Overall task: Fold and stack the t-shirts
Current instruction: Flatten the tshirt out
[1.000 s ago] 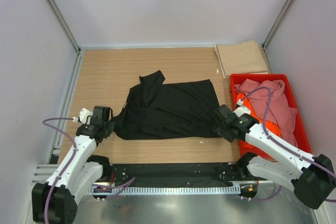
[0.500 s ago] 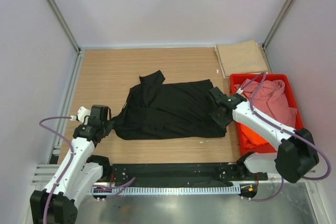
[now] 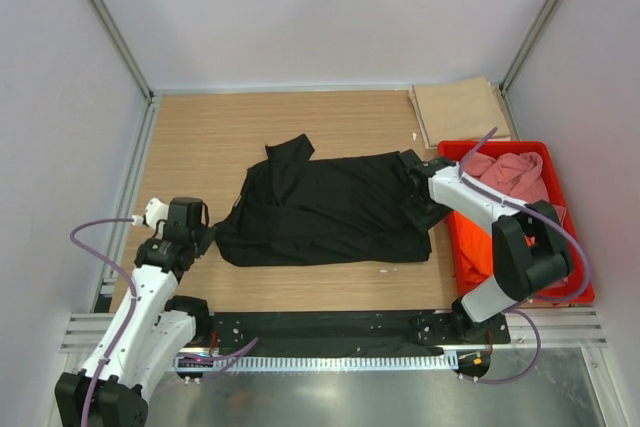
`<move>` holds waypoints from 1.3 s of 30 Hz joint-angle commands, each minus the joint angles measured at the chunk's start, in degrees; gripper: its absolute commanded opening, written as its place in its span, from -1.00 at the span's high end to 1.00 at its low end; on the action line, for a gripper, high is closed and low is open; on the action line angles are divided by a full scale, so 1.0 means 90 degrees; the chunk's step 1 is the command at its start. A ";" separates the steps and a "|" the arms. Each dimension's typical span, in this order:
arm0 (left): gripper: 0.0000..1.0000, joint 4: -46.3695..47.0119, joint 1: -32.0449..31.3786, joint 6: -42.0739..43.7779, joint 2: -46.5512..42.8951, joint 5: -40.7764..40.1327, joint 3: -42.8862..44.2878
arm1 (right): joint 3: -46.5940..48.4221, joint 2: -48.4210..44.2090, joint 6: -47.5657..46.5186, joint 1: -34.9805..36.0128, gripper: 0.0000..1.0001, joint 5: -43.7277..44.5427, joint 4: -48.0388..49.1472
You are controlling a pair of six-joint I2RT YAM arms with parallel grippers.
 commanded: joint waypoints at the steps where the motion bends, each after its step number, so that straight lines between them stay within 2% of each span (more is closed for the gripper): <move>1: 1.00 0.0091 0.0035 0.0089 -0.0040 0.0017 0.0229 | 0.0160 0.0218 0.0154 -0.0004 0.05 -0.0091 -0.0080; 17: 1.00 0.0247 0.0035 0.0099 -0.0069 0.0046 0.0083 | -0.0261 0.0639 0.0134 -0.0004 0.16 -0.0218 0.0232; 18: 1.00 0.0257 0.0035 0.0109 -0.0079 0.0027 0.0083 | -0.0222 0.0639 0.0086 -0.0004 0.20 -0.0179 0.0251; 21: 1.00 0.0316 0.0035 0.0119 -0.0060 0.0007 0.0102 | -0.0095 0.0688 0.0017 -0.0053 0.75 -0.0053 0.0213; 22: 1.00 0.0364 0.0035 0.0119 -0.0050 -0.0003 0.0151 | -0.0027 0.0678 -0.0070 -0.0072 0.81 0.0006 0.0145; 23: 1.00 0.0365 0.0035 0.0119 -0.0040 -0.0099 0.0229 | 0.0061 0.0620 -0.0138 -0.0072 0.98 0.0209 0.0067; 24: 1.00 0.0374 0.0025 0.0148 0.0008 -0.0139 0.0336 | 0.0313 0.0562 -0.0216 -0.0082 0.98 0.0328 -0.0011; 28: 1.00 0.0550 0.0025 0.0479 0.0504 -0.0578 0.1330 | 0.1309 0.0005 -0.1229 -0.0082 0.98 0.0826 -0.0100; 30: 1.00 0.0541 0.0035 0.0781 0.0885 -0.0996 0.2442 | 0.2301 -0.0278 -0.1670 -0.0082 0.98 0.1079 -0.0071; 31: 1.00 0.0405 0.0035 0.0850 0.1390 -0.1115 0.2959 | 0.2704 -0.0327 -0.1866 -0.0092 0.98 0.1158 -0.0100; 32: 1.00 0.0326 0.0064 0.0909 0.1598 -0.1213 0.3873 | 0.3134 -0.0347 -0.2322 -0.0102 0.98 0.1226 -0.0090; 33: 1.00 0.0277 0.0074 0.1093 0.1842 -0.1262 0.4433 | 0.3989 -0.0338 -0.2510 -0.0102 0.98 0.1285 -0.0081; 35: 1.00 -0.0015 0.0074 0.1202 0.2370 -0.1292 0.5381 | 0.4814 -0.0328 -0.2861 -0.0102 0.98 0.1510 -0.0246; 36: 1.00 -0.0123 0.0074 0.1290 0.2497 -0.1282 0.6323 | 0.5514 -0.0337 -0.3009 -0.0102 0.98 0.1501 -0.0266; 39: 1.00 -0.0523 0.0074 0.1388 0.2684 -0.1224 0.7500 | 0.6067 -0.0580 -0.3439 -0.0102 0.97 0.1257 -0.0120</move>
